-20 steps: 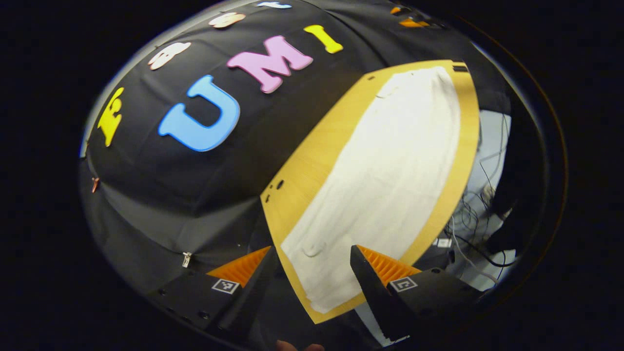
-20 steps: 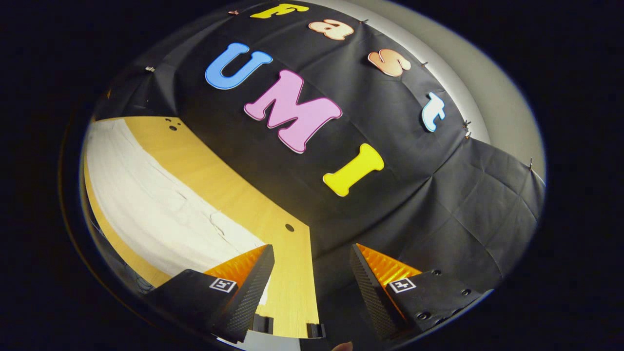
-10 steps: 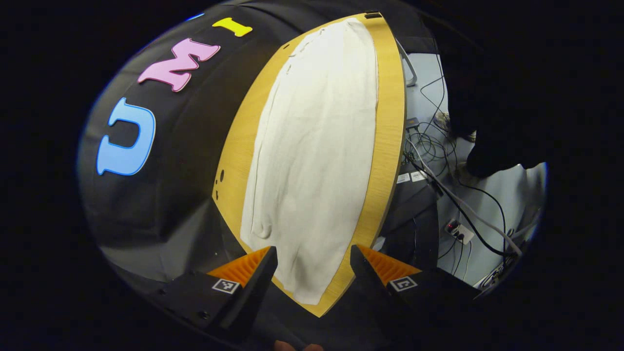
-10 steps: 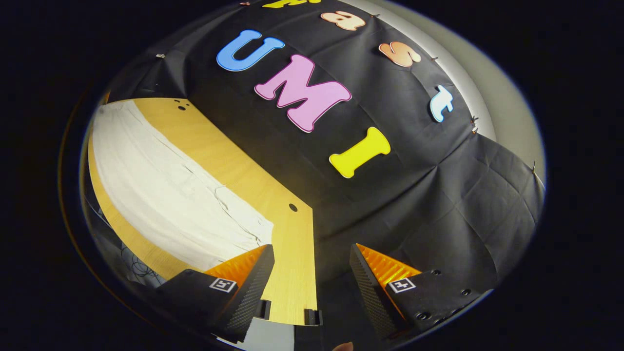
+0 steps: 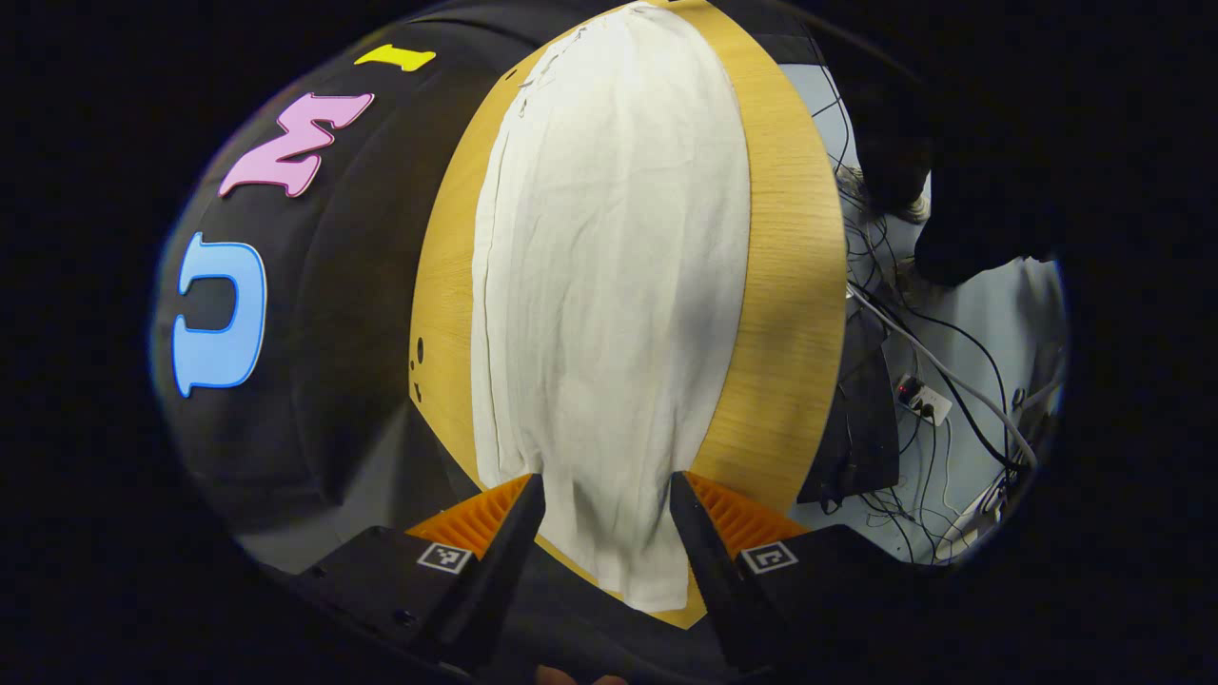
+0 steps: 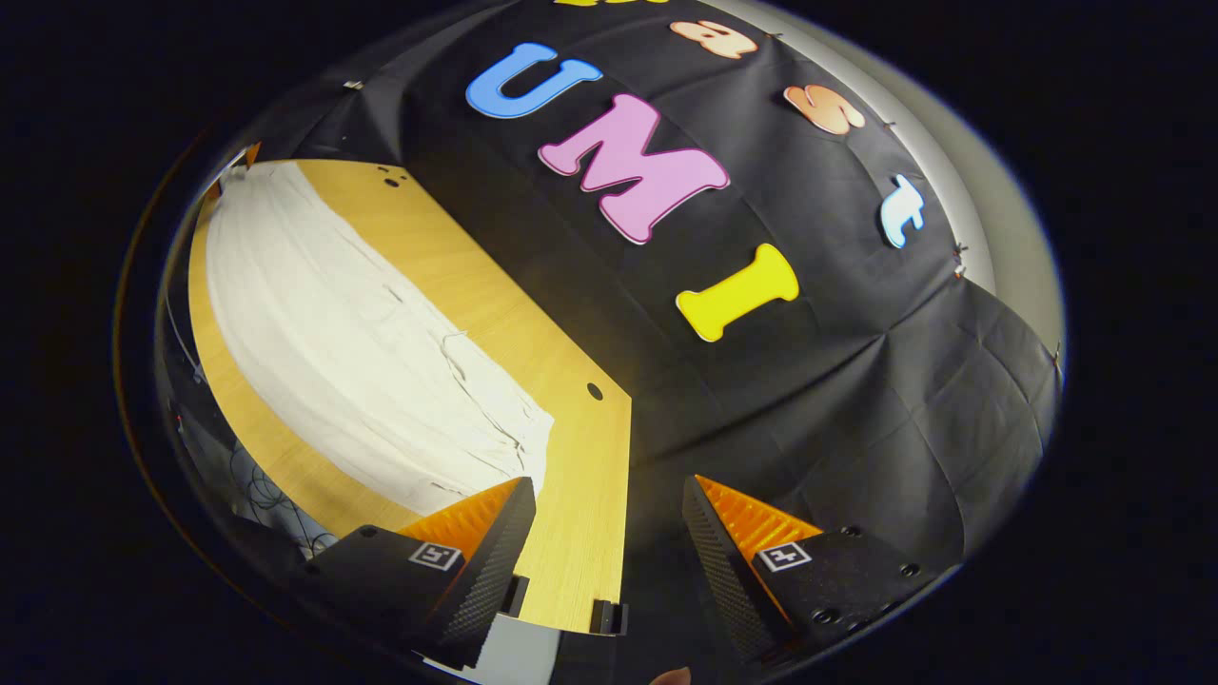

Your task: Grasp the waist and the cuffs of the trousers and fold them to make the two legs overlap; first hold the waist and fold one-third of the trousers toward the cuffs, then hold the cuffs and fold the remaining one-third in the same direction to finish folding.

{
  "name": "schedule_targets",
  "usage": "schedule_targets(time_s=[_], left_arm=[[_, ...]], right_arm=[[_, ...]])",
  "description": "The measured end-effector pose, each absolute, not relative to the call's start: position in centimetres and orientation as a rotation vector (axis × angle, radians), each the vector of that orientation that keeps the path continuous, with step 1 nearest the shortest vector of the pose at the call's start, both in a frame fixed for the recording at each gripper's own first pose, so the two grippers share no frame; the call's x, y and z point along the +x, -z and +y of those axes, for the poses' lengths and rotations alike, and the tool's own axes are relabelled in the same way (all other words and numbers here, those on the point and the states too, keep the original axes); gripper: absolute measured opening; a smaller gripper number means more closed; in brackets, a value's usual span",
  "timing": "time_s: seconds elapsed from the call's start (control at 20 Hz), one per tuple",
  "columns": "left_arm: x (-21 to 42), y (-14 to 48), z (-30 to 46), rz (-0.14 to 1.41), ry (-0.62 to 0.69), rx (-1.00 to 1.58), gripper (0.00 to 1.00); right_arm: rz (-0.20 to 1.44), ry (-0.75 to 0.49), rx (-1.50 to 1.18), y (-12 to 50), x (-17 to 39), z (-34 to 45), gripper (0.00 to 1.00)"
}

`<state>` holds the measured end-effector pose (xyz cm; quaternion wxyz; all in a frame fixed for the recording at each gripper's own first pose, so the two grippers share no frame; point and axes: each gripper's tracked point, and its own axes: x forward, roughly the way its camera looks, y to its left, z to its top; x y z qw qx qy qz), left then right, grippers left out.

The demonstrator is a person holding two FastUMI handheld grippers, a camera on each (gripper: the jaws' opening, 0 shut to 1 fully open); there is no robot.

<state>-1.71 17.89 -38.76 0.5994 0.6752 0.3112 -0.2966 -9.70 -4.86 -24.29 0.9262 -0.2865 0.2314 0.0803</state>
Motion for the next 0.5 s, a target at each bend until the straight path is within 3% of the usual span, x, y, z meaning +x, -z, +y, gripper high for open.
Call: schedule_targets(time_s=[0.1,0.15,0.35,0.45,0.5], left_arm=[[-0.7,39.3,18.1,0.754,0.662,1.542,0.8],[-0.3,39.6,17.8,0.766,0.651,1.541,0.69],[0.2,40.9,17.9,0.842,0.629,1.526,0.4],[-0.1,41.0,17.9,0.86,0.635,1.538,0.16],[-0.1,40.9,17.8,0.862,0.635,1.546,0.14]], right_arm=[[0.479,-0.224,-0.636,26.0,-9.1,-4.4,0.96],[0.483,-0.259,-0.666,27.1,-8.9,-4.2,0.96],[0.493,-0.437,-0.793,31.6,-8.3,-2.9,0.96],[0.501,-0.535,-0.844,34.0,-8.4,-2.0,0.96],[0.509,-0.589,-0.87,35.3,-8.4,-1.5,0.96]])
